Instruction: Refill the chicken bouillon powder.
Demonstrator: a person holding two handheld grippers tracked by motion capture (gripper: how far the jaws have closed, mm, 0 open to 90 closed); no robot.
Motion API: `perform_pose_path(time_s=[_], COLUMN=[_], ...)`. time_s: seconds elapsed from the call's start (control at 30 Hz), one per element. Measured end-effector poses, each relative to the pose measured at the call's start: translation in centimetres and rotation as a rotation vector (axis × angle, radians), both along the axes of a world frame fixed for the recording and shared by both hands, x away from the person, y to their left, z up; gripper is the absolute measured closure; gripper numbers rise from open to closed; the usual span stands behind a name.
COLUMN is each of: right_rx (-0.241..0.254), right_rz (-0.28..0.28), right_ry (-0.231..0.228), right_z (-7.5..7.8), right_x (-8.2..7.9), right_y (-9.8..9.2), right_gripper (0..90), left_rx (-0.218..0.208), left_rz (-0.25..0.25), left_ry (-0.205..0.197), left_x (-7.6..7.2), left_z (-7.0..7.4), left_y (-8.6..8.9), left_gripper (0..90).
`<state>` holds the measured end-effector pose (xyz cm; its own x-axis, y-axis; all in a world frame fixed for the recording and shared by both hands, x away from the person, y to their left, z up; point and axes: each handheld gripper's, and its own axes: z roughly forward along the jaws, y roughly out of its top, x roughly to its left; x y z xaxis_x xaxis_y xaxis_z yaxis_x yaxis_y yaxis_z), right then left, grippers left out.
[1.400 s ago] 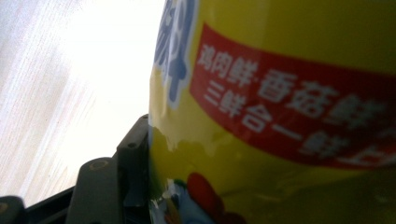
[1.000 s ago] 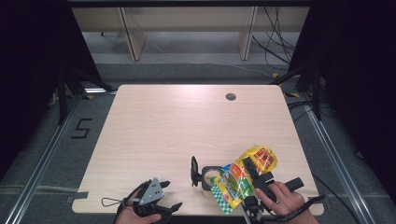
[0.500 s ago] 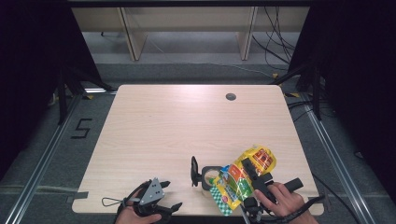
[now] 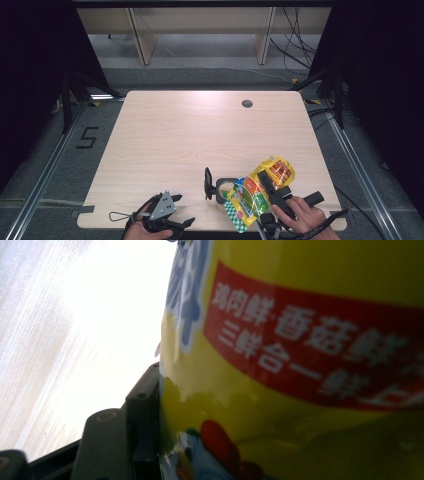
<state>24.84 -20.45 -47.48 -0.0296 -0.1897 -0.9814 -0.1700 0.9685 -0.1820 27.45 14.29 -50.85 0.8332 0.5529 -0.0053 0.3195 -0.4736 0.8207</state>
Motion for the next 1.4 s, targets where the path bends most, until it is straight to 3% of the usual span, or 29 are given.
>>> perform_pose_path(time_s=[0.03,0.07,0.1,0.13,0.17,0.2,0.23,0.3,0.37,0.47,0.5,0.6,0.63,0.67,0.7,0.73,0.77,0.8,0.93,0.97,1.0,1.03,1.07,1.13,1.17,1.2,1.23,1.3,1.4], right_rx=[-0.265,-0.135,0.007,0.008,0.010,0.010,-0.064,-0.066,-0.078,-0.059,0.002,-0.011,-0.201,-0.201,-0.076,-0.076,-0.201,-0.210,-0.220,-0.049,-0.036,-0.200,-0.210,-0.231,-0.133,-0.201,-0.210,-0.208,-0.207], right_rz=[0.160,0.081,-0.005,-0.006,-0.007,-0.007,0.043,0.044,0.048,0.041,0.003,0.003,0.105,0.105,0.032,0.032,0.105,0.108,0.111,0.011,0.003,0.099,0.113,0.124,0.063,0.103,0.110,0.109,0.110], right_ry=[-0.020,-0.007,0.003,0.003,-0.002,-0.002,-0.012,-0.008,-0.006,-0.008,-0.003,-0.004,-0.021,-0.021,-0.027,-0.027,-0.038,-0.046,-0.036,-0.022,-0.022,-0.026,-0.035,-0.034,-0.031,-0.031,-0.037,-0.034,-0.033], right_z=[1.7,0.9,0.0,0.0,-0.1,-0.1,0.5,0.5,0.6,0.5,0.1,0.3,1.6,1.6,0.9,0.9,1.7,1.6,1.5,0.4,0.3,1.4,1.5,1.6,1.0,1.5,1.6,1.6,1.5], right_x=[0.9,0.5,-0.1,-0.1,-0.2,-0.2,0.1,0.1,0.1,0.1,-0.1,0.0,0.8,0.8,0.5,0.5,0.9,1.0,1.1,0.5,0.4,0.9,1.0,1.1,0.8,1.0,1.0,1.0,1.1], right_y=[0.9,0.4,0.0,0.0,-0.1,-0.1,0.1,0.1,0.2,0.1,-0.1,-0.2,0.2,0.2,-0.4,-0.4,0.0,-0.1,-0.1,-0.7,-0.6,-0.1,0.0,0.1,-0.4,-0.2,-0.2,-0.2,-0.2], right_gripper=[37.1,37.2,37.3,37.2,37.3,37.3,37.4,37.5,37.5,37.6,37.6,37.6,37.7,37.7,37.6,37.6,37.6,37.6,37.7,37.7,37.7,37.7,37.7,37.7,38.2,38.5,38.6,38.6,38.8], left_rx=[0.000,0.013,-0.005,-0.013,-0.013,-0.009,-0.003,-0.002,-0.009,-0.008,-0.012,-0.006,-0.001,-0.001,-0.010,-0.010,-0.015,0.005,-0.009,-0.009,-0.007,0.001,-0.021,-0.022,0.011,-0.006,0.003,-0.022,-0.009], left_rz=[-0.008,-0.017,-0.015,0.012,0.012,0.006,0.002,-0.012,0.006,-0.007,0.001,0.004,-0.004,-0.004,-0.004,-0.001,0.008,0.003,0.003,0.003,0.004,0.000,0.002,0.006,0.004,0.008,-0.003,0.007,0.008], left_ry=[-0.011,-0.019,-0.023,0.007,0.007,0.004,-0.001,-0.013,0.004,-0.003,0.008,0.004,0.004,0.004,0.001,-0.002,0.005,0.004,-0.001,-0.001,0.001,0.000,0.001,-0.003,-0.008,-0.001,-0.010,-0.003,-0.002], left_x=[0.1,0.2,0.2,-0.1,-0.1,-0.1,0.0,0.1,-0.1,0.1,0.0,-0.1,0.0,0.0,0.0,0.1,0.0,-0.1,0.0,0.0,0.0,-0.1,0.0,0.0,0.0,-0.1,0.0,0.0,0.0], left_z=[0.0,0.1,-0.1,-0.1,-0.1,-0.1,0.0,0.0,-0.1,0.0,-0.1,-0.1,0.0,0.0,0.0,-0.1,-0.1,-0.1,-0.1,-0.1,-0.1,-0.1,0.0,0.0,0.1,0.0,0.1,0.1,0.1], left_y=[0.0,0.1,0.0,-0.1,-0.1,-0.1,0.0,0.0,-0.1,0.0,-0.1,-0.1,0.0,0.0,0.0,0.0,-0.1,0.0,-0.1,-0.1,-0.1,-0.1,-0.1,-0.1,0.1,0.1,0.1,0.1,0.1], left_gripper=[18.1,18.1,18.1,18.1,18.2,18.2,18.1,18.1,18.2,18.2,18.2,18.2,18.2,18.2,18.2,18.2,18.1,18.2,18.1,18.1,18.2,18.2,18.1,18.2,18.2,18.2,18.1,18.2,18.1])
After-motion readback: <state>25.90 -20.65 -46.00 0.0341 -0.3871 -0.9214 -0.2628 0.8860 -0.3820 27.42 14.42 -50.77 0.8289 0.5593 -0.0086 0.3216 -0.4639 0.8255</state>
